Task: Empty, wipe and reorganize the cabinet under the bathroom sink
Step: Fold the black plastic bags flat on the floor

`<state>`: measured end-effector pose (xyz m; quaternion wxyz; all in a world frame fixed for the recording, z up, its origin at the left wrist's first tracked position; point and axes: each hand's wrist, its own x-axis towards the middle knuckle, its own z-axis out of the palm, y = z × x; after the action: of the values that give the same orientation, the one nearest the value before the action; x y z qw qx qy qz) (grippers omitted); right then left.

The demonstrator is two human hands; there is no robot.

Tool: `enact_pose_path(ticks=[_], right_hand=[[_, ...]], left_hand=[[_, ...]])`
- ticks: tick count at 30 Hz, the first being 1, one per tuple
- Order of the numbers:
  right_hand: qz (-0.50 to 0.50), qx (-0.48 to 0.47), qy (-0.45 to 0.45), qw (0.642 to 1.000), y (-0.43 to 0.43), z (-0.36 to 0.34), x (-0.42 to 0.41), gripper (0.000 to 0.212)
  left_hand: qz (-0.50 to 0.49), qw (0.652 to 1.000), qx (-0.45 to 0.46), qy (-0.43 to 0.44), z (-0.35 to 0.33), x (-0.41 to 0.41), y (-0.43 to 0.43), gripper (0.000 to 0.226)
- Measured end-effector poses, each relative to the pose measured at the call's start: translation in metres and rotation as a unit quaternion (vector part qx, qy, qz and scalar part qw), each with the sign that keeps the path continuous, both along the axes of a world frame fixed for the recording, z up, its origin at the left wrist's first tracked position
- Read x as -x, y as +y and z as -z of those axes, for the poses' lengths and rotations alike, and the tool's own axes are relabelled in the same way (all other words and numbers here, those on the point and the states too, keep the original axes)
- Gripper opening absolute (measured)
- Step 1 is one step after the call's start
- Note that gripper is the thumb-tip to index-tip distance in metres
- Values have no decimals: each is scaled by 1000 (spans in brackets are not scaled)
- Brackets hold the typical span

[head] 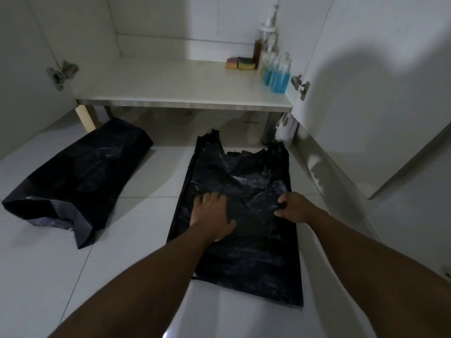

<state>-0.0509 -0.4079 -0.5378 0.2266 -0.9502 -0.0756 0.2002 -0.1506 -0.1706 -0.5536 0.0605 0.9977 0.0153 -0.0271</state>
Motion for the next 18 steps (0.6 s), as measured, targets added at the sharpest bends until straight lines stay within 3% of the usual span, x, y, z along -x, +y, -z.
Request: enact_pose_path(ticks=[3,8,10,13,18], right_hand=[[-4,-21,-21,1000,11,2,-29,26],[25,-67,-53,996,16,0,-97,26],[12,-44,-86,995,18,3,-120,21],[16,-34,-121,992,24,9,-148,28],[37,-13,-104,994,32,24,-180,36]], left_hand=[[33,999,2,8,16,-19,-24,84],[-8,998,46,29,38,-70,-53,95],[-14,998,47,37,44,-93,-60,95],[-22,997,53,59,56,-120,-66,94],[-40,995,49,83,93,-125,-71,100]])
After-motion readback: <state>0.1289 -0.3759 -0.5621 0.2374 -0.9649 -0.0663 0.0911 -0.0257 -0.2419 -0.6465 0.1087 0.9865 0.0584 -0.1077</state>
